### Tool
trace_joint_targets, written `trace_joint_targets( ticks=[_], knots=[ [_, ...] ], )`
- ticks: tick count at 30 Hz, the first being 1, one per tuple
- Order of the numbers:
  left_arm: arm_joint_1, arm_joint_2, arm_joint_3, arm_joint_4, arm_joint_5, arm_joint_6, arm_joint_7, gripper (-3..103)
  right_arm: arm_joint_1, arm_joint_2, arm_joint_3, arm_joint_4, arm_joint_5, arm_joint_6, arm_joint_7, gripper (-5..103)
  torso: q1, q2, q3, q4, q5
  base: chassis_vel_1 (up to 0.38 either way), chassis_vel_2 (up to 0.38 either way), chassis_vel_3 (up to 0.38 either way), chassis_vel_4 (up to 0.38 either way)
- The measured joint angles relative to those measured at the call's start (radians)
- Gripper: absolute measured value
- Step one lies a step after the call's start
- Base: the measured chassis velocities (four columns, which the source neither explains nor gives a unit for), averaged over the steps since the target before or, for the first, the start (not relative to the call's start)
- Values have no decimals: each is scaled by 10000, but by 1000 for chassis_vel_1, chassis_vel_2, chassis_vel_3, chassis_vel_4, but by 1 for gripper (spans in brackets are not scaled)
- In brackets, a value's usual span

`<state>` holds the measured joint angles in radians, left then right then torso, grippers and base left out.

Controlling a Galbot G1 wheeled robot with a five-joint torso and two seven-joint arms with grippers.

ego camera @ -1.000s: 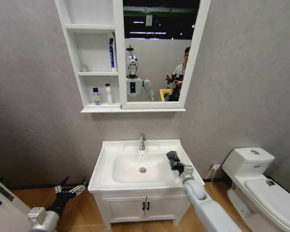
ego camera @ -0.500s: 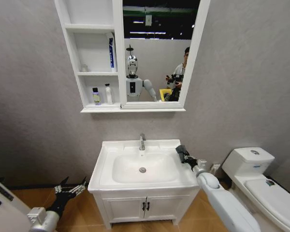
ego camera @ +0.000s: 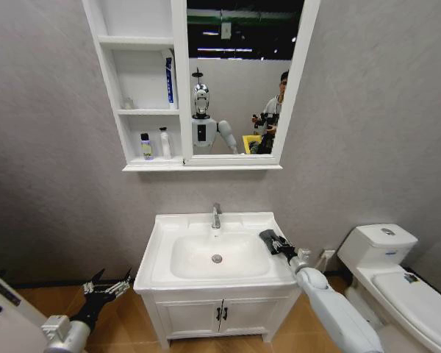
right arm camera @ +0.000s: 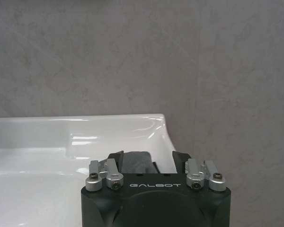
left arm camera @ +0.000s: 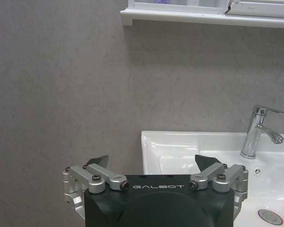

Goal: Move facial cleanser and shampoo from washbasin to cabinet, then wipe washbasin with towel.

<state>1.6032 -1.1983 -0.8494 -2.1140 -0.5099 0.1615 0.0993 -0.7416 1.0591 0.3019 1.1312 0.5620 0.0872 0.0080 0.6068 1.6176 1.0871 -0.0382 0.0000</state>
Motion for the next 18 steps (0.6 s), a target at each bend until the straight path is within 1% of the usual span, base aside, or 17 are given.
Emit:
trace_joint_targets(
  ticks=[1,2,3,4,5,6,7,8,9,10,11,12,13,14,15,16,18],
  knots=[
    [0,0,0,0,0,0,0,100,-523,3,405,741,-270,-71,448,62,0,0,0,1,0,0,0,0,0],
    [0,0,0,0,0,0,0,100,-1080,26,889,1501,-584,-231,731,68,0,-1,0,0,0,0,0,0,0],
    [0,0,0,0,0,0,0,100,-1557,52,1347,2174,-843,-393,910,73,0,0,0,-1,1,0,0,0,0],
    [0,0,0,0,0,0,0,100,-1557,52,1347,2174,-843,-393,910,73,0,0,0,-1,1,0,0,0,0],
    [0,0,1,-1,0,1,1,100,-2271,115,2007,3214,-1164,-598,1122,79,0,0,-2,-3,-2,0,0,0,0],
    [-1,0,0,0,0,1,0,100,-2938,209,2599,4208,-1444,-770,1195,84,-1,0,-2,-4,2,0,0,0,0],
    [-1,0,0,0,0,1,0,100,-2938,209,2599,4208,-1444,-770,1195,84,-1,0,-2,-4,2,0,0,0,0],
    [0,0,0,-1,0,1,0,100,-3549,323,3081,4996,-1674,-827,1162,90,-1,1,-3,0,-8,0,0,0,0],
    [0,0,0,0,0,0,0,100,-4270,515,3514,5704,-1848,-797,1018,95,-1,1,-4,0,-14,0,0,0,0],
    [0,0,1,-1,0,1,1,100,-5093,827,3833,6311,-1980,-695,851,98,-1,1,-4,-1,-11,0,0,0,0],
    [0,0,1,-1,0,1,1,100,-5093,827,3833,6311,-1980,-695,851,98,-1,1,-4,-1,-11,0,0,0,0],
    [0,-1,0,0,0,1,-1,100,-6253,1326,4118,7033,-2066,-497,658,99,-1,0,-3,-6,12,0,0,0,0],
    [-1,1,0,-1,0,1,1,100,-6994,1640,4230,7551,-2099,-386,556,100,-1,1,-3,-8,11,0,0,0,0],
    [0,0,2,0,0,1,2,100,-7817,1943,4241,8147,-2176,-258,481,100,-3,1,-3,-10,-5,0,0,0,0],
    [-1,0,0,0,0,0,0,100,-8464,2148,4168,8601,-2344,-132,447,100,-4,2,-4,-9,-6,0,0,0,0],
    [-1,0,0,0,0,0,0,100,-8464,2148,4168,8601,-2344,-132,447,100,-4,2,-4,-9,-6,0,0,0,0],
    [0,0,-2,-1,0,1,-2,100,-9621,2493,4012,9412,-2862,217,409,100,-4,2,-3,-1,1,0,0,0,0]
  ],
)
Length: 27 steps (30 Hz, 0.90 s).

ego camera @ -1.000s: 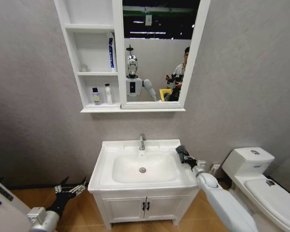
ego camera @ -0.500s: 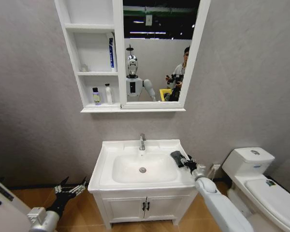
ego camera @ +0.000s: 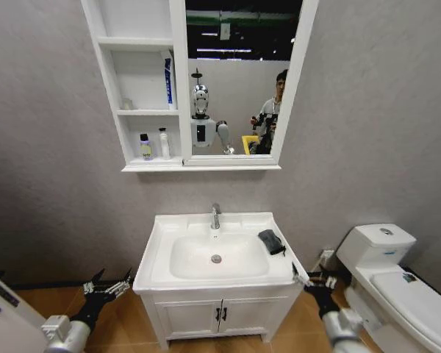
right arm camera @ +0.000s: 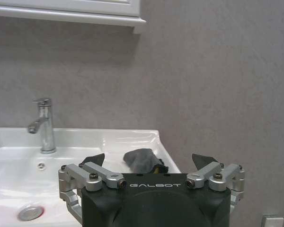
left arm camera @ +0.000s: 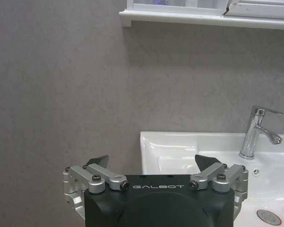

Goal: Move facial cleanser and shampoo from washbasin to cabinet, then wipe washbasin with towel.

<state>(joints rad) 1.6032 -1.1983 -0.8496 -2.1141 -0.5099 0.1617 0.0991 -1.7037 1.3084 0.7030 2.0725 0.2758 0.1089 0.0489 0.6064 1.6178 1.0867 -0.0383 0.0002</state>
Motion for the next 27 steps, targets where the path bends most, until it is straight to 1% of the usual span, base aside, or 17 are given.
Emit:
trace_joint_targets(
  ticks=[1,2,3,4,5,7,9,12,14,17,27],
  knots=[
    [0,0,1,0,0,0,1,100,-651,147,-105,436,-297,217,-5,100,0,0,0,-1,-7,0,0,0,0],
    [0,0,1,0,0,0,1,100,-651,147,-105,436,-297,217,-5,100,0,0,0,-1,-7,0,0,0,0],
    [0,0,2,0,0,0,1,100,-1281,286,-284,870,-625,393,3,100,0,0,0,-3,-10,0,0,0,0],
    [0,0,2,0,0,0,1,100,-1281,286,-284,870,-625,393,3,100,0,0,0,-3,-10,0,0,0,0],
    [0,0,1,0,0,0,0,100,-1758,407,-521,1158,-1002,564,26,100,0,0,1,-3,-3,0,0,0,0],
    [0,0,2,0,0,0,2,100,-2235,587,-885,1371,-1576,847,115,100,0,0,2,-2,-4,0,0,0,0],
    [0,0,1,0,0,0,2,100,-2365,655,-1024,1478,-1750,890,141,100,1,0,2,-1,-2,0,0,0,0],
    [0,1,1,0,0,0,2,100,-2474,697,-1210,1783,-1843,808,194,100,2,0,2,-1,-3,0,0,0,0],
    [0,0,1,0,0,0,2,100,-2438,658,-1321,2159,-1881,558,242,100,3,-2,3,0,-3,0,0,0,0],
    [0,0,1,0,0,0,2,100,-2329,598,-1349,2363,-1894,392,333,100,4,-2,3,0,-3,0,0,0,0],
    [0,0,2,0,0,-1,2,100,-2228,563,-1364,2382,-1883,317,398,100,4,-2,3,0,-2,0,0,0,0]
  ],
)
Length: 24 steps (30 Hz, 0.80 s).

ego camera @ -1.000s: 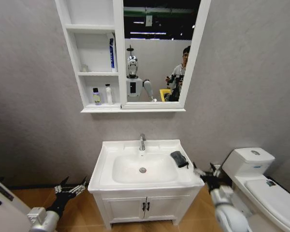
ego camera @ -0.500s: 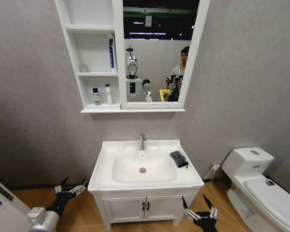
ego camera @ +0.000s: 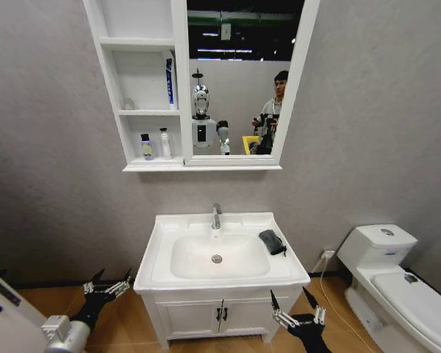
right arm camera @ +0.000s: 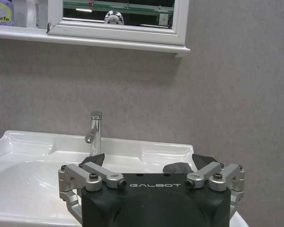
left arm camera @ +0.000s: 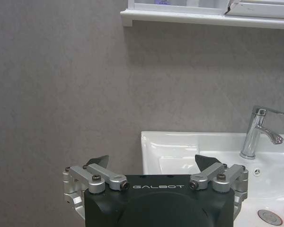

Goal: Move facial cleanser and shampoo from washbasin to cabinet, then wipe washbasin with towel.

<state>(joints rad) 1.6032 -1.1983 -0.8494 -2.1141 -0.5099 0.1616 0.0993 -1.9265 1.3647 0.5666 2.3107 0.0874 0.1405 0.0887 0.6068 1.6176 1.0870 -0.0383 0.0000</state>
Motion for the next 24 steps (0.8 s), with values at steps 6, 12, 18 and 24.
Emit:
trace_joint_targets(
  ticks=[6,12,18,24],
  knots=[
    [0,0,0,0,0,0,0,100,21,-6,0,-33,15,-5,0,100,0,0,0,-1,0,0,0,0,0],
    [-1,0,0,0,0,0,0,100,33,-10,1,-54,26,-10,0,100,3,-1,0,-1,0,0,0,0,0],
    [-1,0,0,0,0,0,0,100,41,-11,4,-65,33,-12,1,100,7,-3,2,-1,0,80,-69,-88,87],
    [0,0,0,1,0,-1,0,100,45,-11,5,-73,37,-14,0,100,-3,-1,0,-1,0,187,-200,-196,186]
  ],
)
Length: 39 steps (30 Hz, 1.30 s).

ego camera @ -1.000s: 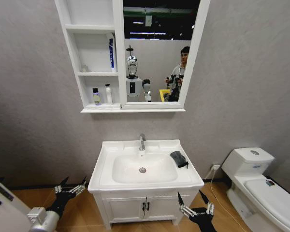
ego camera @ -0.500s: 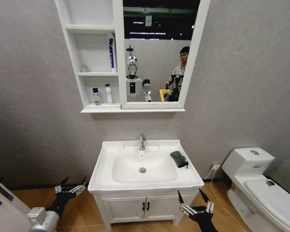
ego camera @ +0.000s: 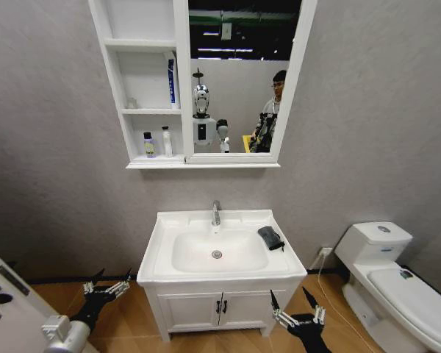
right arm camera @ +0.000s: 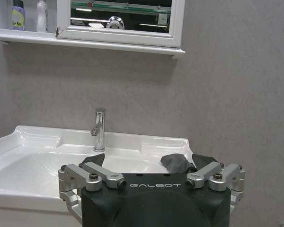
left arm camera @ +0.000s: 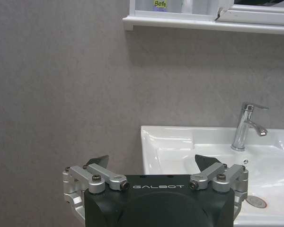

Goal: Move facial cleanser and shampoo from washbasin to cabinet, then wipe washbasin with towel.

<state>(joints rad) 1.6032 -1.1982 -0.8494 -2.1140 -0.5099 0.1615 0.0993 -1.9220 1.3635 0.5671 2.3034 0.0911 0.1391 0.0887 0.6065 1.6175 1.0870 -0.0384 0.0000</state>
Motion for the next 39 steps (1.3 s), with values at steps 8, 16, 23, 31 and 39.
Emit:
trace_joint_targets(
  ticks=[8,16,23,31,39],
  knots=[
    [0,0,0,-1,0,-2,1,100,3,-2,2,-7,6,0,-1,100,3,0,2,1,6,286,-285,-263,262],
    [0,0,1,-1,0,-1,2,100,3,-3,4,-14,9,0,-3,100,4,0,1,1,1,322,-347,-331,335],
    [1,0,0,0,0,1,-1,100,0,-3,1,-13,10,1,-4,100,-3,4,-2,1,-10,369,-379,-351,373],
    [0,0,0,-4,0,0,1,100,4,-3,3,-14,11,1,-3,100,4,0,2,2,12,350,-359,-334,350],
    [2,-1,-1,0,0,2,-1,100,1,-2,1,-13,11,2,-3,100,-5,4,-3,6,-7,324,-309,-331,340]
  ],
)
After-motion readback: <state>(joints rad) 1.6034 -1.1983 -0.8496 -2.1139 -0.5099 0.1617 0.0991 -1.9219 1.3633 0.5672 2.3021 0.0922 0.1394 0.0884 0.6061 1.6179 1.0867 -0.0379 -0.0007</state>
